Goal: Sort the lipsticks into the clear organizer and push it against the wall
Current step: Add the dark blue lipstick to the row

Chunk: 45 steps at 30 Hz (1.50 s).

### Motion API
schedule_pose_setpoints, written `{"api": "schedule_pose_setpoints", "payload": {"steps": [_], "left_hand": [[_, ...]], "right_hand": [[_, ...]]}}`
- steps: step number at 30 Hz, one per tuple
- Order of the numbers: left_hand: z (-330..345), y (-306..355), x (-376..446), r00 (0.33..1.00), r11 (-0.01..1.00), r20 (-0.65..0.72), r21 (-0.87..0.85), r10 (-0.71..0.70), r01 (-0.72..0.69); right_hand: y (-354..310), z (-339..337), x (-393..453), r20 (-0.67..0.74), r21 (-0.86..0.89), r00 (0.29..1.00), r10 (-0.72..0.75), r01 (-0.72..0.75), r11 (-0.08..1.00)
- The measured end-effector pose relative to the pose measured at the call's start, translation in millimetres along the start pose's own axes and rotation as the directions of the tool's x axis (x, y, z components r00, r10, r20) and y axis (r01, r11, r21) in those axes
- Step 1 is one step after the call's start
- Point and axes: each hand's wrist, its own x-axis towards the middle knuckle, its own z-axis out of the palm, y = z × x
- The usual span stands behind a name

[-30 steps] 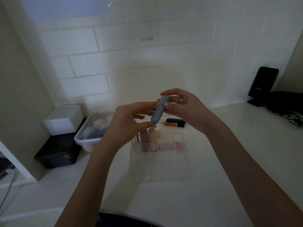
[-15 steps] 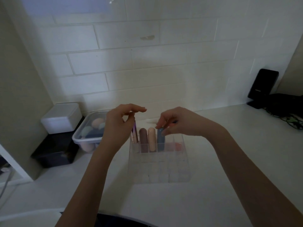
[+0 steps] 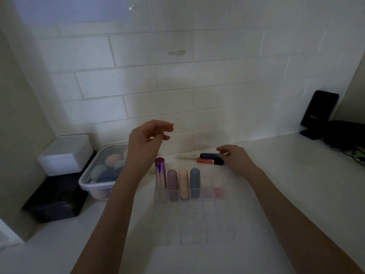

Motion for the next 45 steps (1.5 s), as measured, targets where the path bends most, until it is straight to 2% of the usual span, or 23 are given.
{"api": "schedule_pose_setpoints", "payload": {"steps": [4,9,12,15,17,22,26,29,32,34,37,39,41,43,45], "left_hand": [[2,-2,4,0.998,1.000,0.057,-0.011,0.005,-0.004],[-4,1,-1,0.998,1.000,0.055,0.020,0.002,-0.003],[-9,17,-7,0.989,0.968,0.095,0.214,0.116,-0.134],[-8,31,-20,0.911,0.796,0.320,0.463,0.259,-0.389],[-7,35,-32,0.898,0.774,0.365,0.483,0.247,-0.409],[-7,48,-66,0.906,0.835,0.365,0.414,0.212,-0.362],[2,53,-87,0.920,0.851,0.304,0.387,0.245,-0.355],[7,44,-94,0.921,0.828,0.281,0.421,0.270,-0.371],[7,30,-97,0.900,0.750,0.287,0.500,0.329,-0.433],[2,19,-104,0.902,0.747,0.199,0.507,0.384,-0.430],[-13,3,-113,0.905,0.752,-0.031,0.570,0.424,-0.332],[-24,-6,-113,0.920,0.777,-0.139,0.589,0.367,-0.221],[-31,-13,-109,0.947,0.831,-0.198,0.546,0.251,-0.106],[-34,-22,-105,0.966,0.863,-0.202,0.504,0.159,-0.037],[-34,-34,-102,0.986,0.855,-0.144,0.519,0.085,0.002]], "right_hand": [[2,2,-2,-0.038,-0.014,0.999,-0.032,0.031,0.999],[-34,-30,-23,-0.161,0.238,0.976,-0.146,0.182,0.954],[-72,-56,-50,-0.070,0.386,0.961,-0.269,0.275,0.880],[-97,-70,-79,0.002,0.529,0.935,-0.354,0.299,0.794],[-102,-76,-94,-0.006,0.565,0.932,-0.362,0.302,0.768],[-101,-79,-118,0.028,0.622,0.933,-0.359,0.265,0.737],[-109,-80,-128,0.021,0.688,0.931,-0.364,0.251,0.681],[-109,-80,-131,-0.041,0.714,0.939,-0.340,0.266,0.647],[-99,-79,-134,-0.147,0.581,0.932,-0.330,0.352,0.734],[-93,-72,-138,-0.163,0.503,0.933,-0.320,0.357,0.787],[-88,-56,-139,-0.160,0.462,0.938,-0.306,0.345,0.817],[-86,-48,-137,-0.151,0.434,0.939,-0.309,0.344,0.833],[-85,-43,-135,-0.134,0.429,0.945,-0.299,0.328,0.841],[-82,-37,-134,-0.081,0.411,0.945,-0.317,0.321,0.853],[-78,-32,-132,-0.026,0.375,0.944,-0.328,0.313,0.872]]}}
